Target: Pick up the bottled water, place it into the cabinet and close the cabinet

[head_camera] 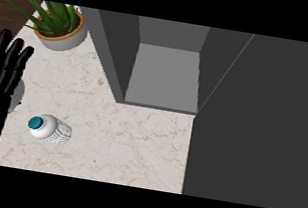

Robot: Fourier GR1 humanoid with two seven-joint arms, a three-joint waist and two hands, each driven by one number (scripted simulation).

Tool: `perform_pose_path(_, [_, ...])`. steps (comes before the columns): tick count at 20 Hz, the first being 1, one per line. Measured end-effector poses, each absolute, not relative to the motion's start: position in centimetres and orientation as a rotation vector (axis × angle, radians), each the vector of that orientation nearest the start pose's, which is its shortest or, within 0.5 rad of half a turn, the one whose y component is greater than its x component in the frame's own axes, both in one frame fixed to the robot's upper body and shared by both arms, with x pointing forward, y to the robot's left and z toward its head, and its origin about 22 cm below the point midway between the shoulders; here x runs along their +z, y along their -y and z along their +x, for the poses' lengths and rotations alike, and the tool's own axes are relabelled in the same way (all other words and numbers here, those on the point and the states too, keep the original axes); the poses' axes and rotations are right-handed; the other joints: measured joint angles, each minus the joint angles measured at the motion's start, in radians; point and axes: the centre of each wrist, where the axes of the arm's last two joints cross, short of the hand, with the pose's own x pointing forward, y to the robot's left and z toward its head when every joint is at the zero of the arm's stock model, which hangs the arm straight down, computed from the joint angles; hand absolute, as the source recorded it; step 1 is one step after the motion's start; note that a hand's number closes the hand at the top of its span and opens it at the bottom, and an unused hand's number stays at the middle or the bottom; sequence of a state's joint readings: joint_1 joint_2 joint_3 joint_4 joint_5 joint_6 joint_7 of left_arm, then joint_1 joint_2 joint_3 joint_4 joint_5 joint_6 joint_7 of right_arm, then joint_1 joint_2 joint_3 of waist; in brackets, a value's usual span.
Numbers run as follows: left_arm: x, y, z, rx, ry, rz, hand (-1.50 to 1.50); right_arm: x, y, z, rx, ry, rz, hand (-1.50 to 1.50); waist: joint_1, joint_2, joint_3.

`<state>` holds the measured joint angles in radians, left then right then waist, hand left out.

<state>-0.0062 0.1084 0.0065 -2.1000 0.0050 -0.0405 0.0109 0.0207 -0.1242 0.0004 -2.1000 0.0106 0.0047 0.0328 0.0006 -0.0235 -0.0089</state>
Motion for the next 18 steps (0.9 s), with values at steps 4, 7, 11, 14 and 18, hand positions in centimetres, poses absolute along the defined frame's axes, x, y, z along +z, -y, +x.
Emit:
perform_pose_path(4, [12.8, -26.9, 21.4, -0.206, 2.1, -0.101, -1.5, 12.7, 24.2, 19.3, 0.12, 2.06, -0.081, -1.5, -0.004, 0.014, 0.005])
perform_pose_path(7, [11.8, -28.5, 22.0, -0.26, 2.048, -0.281, -1.5, 12.5, 23.7, 18.4, 0.118, 2.05, 0.008, -1.5, -0.013, 0.019, 0.005])
perform_pose_path(11, [10.9, -31.0, 21.9, -0.263, 1.916, -0.452, -1.5, 12.6, 23.0, 16.8, 0.178, 1.987, 0.185, -1.5, -0.009, 0.019, 0.007])
perform_pose_path(14, [10.9, -33.7, 21.1, -0.264, 1.86, -0.516, -1.5, 13.4, 22.9, 14.6, 0.201, 1.963, 0.247, -1.5, -0.008, 0.018, 0.008])
perform_pose_path(18, [11.7, -36.6, 20.2, -0.261, 1.818, -0.534, -1.5, 13.5, 22.8, 12.4, 0.213, 1.936, 0.293, -1.5, -0.007, 0.019, 0.008])
